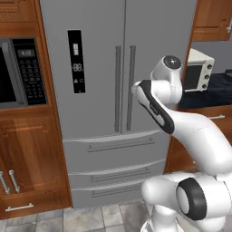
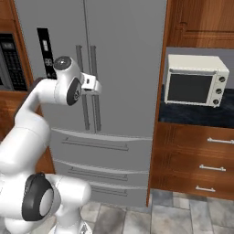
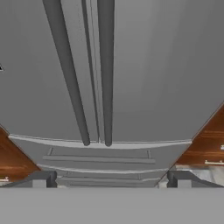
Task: Gather the cucumber and broccoli from the fridge and place them on a tray on the dining counter. Then gather the chicken drumstick and fish from the fridge and place them on the other tray.
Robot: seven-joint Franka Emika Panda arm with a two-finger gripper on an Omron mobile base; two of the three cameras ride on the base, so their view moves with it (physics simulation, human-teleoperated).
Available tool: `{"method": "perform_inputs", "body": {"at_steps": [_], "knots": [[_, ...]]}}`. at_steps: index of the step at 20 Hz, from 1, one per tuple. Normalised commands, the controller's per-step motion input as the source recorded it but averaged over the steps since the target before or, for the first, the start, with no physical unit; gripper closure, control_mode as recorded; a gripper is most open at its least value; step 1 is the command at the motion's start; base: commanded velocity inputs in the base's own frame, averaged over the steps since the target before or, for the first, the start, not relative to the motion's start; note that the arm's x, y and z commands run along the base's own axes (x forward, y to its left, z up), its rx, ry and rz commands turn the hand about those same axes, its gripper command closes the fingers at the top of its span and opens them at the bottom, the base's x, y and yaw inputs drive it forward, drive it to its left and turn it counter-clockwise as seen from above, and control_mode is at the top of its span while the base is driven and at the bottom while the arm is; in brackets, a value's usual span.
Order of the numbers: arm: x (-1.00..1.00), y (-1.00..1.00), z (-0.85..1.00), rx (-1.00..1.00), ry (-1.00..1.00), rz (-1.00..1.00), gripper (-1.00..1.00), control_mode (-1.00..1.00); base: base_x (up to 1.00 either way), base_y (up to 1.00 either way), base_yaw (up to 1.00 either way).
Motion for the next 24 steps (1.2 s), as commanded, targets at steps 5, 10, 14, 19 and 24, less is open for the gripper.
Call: {"method": "perform_inputs", "body": {"at_steps": [5, 10, 14, 19, 24], "knots": [[0.51, 0.1, 0.0, 0.0, 0.0, 0.0, -1.0, -1.0, 0.0, 0.0, 0.0], [0.43, 0.21, 0.0, 0.0, -0.04, 0.0, -1.0, -1.0, 0.0, 0.0, 0.0], [0.29, 0.06, -0.01, 0.0, -0.02, 0.0, -1.0, -1.0, 0.0, 0.0, 0.0], [0.19, -0.01, -0.02, -0.02, -0.01, 0.0, -1.0, -1.0, 0.0, 0.0, 0.0], [0.27, -0.02, 0.0, -0.01, -0.01, -0.01, -1.0, -1.0, 0.0, 0.0, 0.0]]}}
